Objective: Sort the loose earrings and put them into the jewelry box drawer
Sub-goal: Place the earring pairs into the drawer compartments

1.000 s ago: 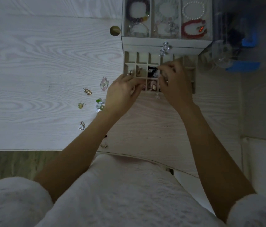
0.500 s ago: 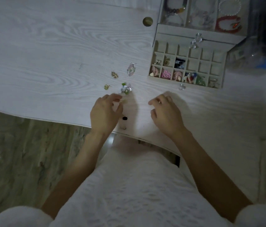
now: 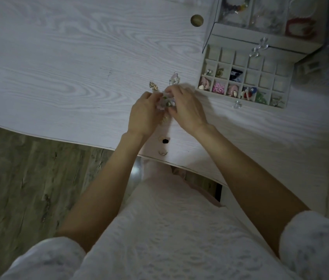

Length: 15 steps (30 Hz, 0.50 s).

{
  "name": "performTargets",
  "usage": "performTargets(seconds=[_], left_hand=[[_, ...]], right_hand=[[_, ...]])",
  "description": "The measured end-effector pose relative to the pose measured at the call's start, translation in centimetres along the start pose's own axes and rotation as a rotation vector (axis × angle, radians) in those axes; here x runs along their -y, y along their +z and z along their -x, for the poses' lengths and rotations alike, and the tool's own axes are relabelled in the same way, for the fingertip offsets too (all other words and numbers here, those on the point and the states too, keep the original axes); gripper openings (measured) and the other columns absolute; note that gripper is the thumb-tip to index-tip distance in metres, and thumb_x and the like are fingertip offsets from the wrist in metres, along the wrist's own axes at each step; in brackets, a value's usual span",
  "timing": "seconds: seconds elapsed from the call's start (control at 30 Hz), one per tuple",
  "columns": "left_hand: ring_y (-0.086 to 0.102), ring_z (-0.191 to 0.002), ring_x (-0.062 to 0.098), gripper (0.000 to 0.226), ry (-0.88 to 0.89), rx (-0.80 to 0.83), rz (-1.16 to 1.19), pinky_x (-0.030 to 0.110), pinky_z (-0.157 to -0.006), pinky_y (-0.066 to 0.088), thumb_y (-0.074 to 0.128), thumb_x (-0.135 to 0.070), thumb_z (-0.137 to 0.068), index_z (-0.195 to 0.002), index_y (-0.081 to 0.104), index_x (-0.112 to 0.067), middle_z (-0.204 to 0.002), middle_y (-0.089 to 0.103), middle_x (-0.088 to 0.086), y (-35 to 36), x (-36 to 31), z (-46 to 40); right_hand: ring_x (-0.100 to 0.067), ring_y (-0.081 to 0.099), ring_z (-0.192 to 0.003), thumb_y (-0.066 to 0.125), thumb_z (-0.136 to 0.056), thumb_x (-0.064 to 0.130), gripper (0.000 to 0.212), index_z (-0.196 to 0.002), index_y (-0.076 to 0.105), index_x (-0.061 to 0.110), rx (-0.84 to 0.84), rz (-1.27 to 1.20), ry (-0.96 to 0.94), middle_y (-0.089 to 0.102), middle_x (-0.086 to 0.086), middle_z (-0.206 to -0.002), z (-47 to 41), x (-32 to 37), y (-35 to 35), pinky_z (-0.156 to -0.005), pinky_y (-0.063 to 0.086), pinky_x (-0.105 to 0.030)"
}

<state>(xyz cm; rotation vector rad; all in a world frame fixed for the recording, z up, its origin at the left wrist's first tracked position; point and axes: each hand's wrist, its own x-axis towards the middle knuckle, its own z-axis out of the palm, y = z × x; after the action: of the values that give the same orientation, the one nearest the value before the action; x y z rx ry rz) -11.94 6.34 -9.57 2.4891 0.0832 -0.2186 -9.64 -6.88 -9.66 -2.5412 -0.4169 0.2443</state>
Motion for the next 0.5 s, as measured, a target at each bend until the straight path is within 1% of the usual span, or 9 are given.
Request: performTargets(seconds=[0.1, 0.2, 0.27, 0.33, 0.43, 0.5], left_hand=[[0.061, -0.083, 0.021, 0.031, 0.028, 0.047, -0.010, 0.024, -0.069, 0.041, 0.067, -0.017, -0.077, -0.108, 0.066, -0.017, -0.103, 0.061, 0.005, -0.3, -0.1, -1.0], [0.062, -0.080, 0.019, 0.020, 0.043, 0.047, -0.021, 0.023, -0.066, 0.040, 0.068, -0.017, -0.077, -0.097, 0.068, -0.016, -0.097, 0.063, 0.004, -0.5, 0.1, -1.5], [0.062, -0.079, 0.020, 0.017, 0.054, 0.043, -0.035, 0.025, -0.066, 0.042, 0.067, -0.017, -0.079, -0.096, 0.068, -0.015, -0.097, 0.063, 0.005, -0.5, 0.0, -1.6], [0.061, -0.080, 0.024, 0.016, 0.073, 0.038, -0.063, 0.030, -0.067, 0.045, 0.066, -0.016, -0.080, -0.095, 0.066, -0.011, -0.098, 0.062, 0.008, -0.3, -0.1, -1.7], [0.059, -0.079, 0.030, 0.015, 0.114, 0.045, -0.127, 0.032, -0.065, 0.042, 0.061, -0.011, -0.081, -0.093, 0.063, -0.003, -0.098, 0.060, 0.015, -0.3, -0.3, -2.1], [0.057, -0.078, 0.033, 0.015, 0.145, 0.071, -0.169, 0.032, -0.064, 0.039, 0.059, -0.010, -0.082, -0.094, 0.062, 0.000, -0.097, 0.058, 0.018, -0.2, -0.6, -2.3]], right_hand=[[-0.025, 0.054, -0.103, 0.065, -0.083, 0.010, 0.037, -0.118, 0.051, 0.010, -0.048, 0.006, 0.016, 0.060, -0.008, -0.114, 0.0, -0.3, 0.0, -0.075, 0.040, -0.028], [-0.025, 0.058, -0.098, 0.065, -0.085, 0.014, 0.037, -0.119, 0.050, 0.009, -0.053, 0.026, 0.049, 0.058, -0.011, -0.115, 0.6, -1.0, -0.2, -0.075, 0.047, -0.032], [-0.024, 0.059, -0.090, 0.064, -0.086, 0.015, 0.035, -0.117, 0.051, 0.008, -0.055, 0.023, 0.071, 0.056, -0.013, -0.115, 1.2, -1.7, -0.5, -0.074, 0.048, -0.033], [-0.023, 0.060, -0.081, 0.064, -0.086, 0.014, 0.029, -0.112, 0.054, 0.007, -0.066, 0.007, 0.082, 0.056, -0.013, -0.111, 1.8, -2.3, -0.8, -0.072, 0.050, -0.034], [-0.022, 0.059, -0.074, 0.063, -0.084, 0.006, 0.016, -0.100, 0.060, 0.003, -0.105, -0.016, 0.062, 0.057, -0.013, -0.103, 2.5, -2.8, -1.3, -0.070, 0.052, -0.039], [-0.018, 0.056, -0.071, 0.062, -0.082, -0.001, 0.013, -0.094, 0.062, 0.003, -0.144, -0.034, 0.055, 0.057, -0.012, -0.101, 3.0, -3.1, -1.9, -0.069, 0.052, -0.035]])
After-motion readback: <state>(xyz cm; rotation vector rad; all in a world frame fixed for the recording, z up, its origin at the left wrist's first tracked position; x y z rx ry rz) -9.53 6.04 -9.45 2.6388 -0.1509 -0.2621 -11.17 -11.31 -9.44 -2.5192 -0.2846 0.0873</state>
